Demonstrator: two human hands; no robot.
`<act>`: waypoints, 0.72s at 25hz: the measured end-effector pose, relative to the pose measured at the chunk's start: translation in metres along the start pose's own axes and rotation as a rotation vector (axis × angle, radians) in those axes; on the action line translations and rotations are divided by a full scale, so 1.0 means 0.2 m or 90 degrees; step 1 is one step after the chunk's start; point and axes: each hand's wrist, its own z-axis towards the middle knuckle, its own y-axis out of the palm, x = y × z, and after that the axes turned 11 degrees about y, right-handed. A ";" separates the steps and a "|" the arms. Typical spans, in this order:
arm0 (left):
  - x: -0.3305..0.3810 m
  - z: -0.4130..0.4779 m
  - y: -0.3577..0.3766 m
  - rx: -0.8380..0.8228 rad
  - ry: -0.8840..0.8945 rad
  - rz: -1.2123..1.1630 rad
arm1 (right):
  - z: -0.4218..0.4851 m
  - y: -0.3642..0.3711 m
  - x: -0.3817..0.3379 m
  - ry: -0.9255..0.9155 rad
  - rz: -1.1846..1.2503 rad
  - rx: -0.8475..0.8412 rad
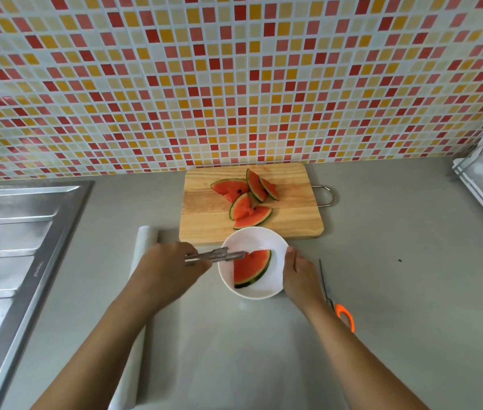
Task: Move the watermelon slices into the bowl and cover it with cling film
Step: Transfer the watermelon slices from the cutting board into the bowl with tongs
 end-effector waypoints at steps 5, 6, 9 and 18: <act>-0.07 0.38 0.03 0.031 -0.128 -0.315 | 0.00 0.00 0.00 -0.002 -0.033 -0.002; -0.06 0.47 0.05 0.033 -0.133 -0.325 | 0.00 0.00 0.00 0.000 -0.034 0.000; 0.00 0.70 0.10 0.042 -0.110 -0.314 | 0.00 0.01 0.01 -0.001 -0.021 0.020; -0.01 0.96 0.18 -0.086 -0.207 -0.386 | 0.04 0.03 0.04 -0.012 -0.012 0.055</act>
